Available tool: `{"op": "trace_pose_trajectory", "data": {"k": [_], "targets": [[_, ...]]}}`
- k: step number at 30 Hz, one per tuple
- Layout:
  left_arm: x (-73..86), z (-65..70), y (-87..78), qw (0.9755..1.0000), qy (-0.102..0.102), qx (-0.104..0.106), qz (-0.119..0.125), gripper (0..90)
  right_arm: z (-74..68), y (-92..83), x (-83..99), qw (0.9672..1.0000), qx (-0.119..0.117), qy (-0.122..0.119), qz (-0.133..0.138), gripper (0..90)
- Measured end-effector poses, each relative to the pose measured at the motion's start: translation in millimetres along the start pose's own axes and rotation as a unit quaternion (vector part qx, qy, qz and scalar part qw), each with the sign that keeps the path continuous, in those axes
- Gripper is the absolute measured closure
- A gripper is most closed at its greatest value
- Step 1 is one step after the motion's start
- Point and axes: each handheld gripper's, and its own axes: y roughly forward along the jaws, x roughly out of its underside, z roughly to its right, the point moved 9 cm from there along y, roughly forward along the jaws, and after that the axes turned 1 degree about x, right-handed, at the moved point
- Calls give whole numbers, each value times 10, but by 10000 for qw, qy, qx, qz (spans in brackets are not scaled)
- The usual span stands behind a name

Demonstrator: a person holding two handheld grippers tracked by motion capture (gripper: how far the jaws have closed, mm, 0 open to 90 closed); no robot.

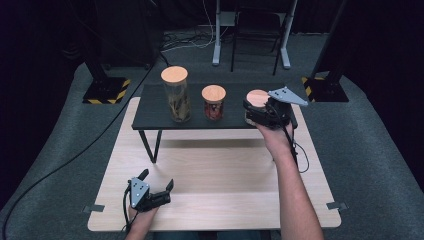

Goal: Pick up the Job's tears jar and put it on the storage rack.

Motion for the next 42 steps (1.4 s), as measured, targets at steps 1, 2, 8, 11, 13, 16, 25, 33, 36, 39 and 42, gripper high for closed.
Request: {"op": "trace_pose_trajectory", "data": {"k": [1, 2, 8, 11, 13, 16, 25, 33, 36, 39, 42], "targets": [[0, 0, -1, 10000, -1, 0, 2, 9, 0, 0, 0, 10000, 0, 0, 0, 227], [0, 0, -1, 10000, -2, 1, 4, 9, -8, 15, -2, 10000, -9, 6, -3, 226], [0, -1, -2, 10000, -16, 10, 8, 9, -31, 96, -8, 10000, 5, -1, -56, 226], [0, 0, -3, 10000, -13, 12, 9, 9, -27, 115, 3, 10000, 8, 66, -64, 227], [0, 0, -4, 10000, -13, 12, 10, 9, -25, 116, 4, 9999, 5, 80, -63, 227], [0, 2, -5, 10000, -6, 12, 8, 9, -24, 121, 6, 9999, 8, 91, -77, 226], [1, 5, -8, 10000, 4, 16, 9, 9, -24, 125, 13, 9999, 20, 106, -125, 225], [1, 4, -8, 10000, 2, 10, 7, 9, -24, 122, 14, 9998, 10, 103, -145, 220], [1, 4, -9, 10000, 1, 10, 11, 9, -36, 135, 40, 9997, -97, 124, -186, 13], [0, 6, -9, 10000, 5, 18, 15, 9, -22, 124, 66, 9997, -76, 198, -149, 0], [0, 8, -9, 10000, 7, 14, 21, 9, -7, 107, 81, 9996, -65, 236, -119, 0]]}}
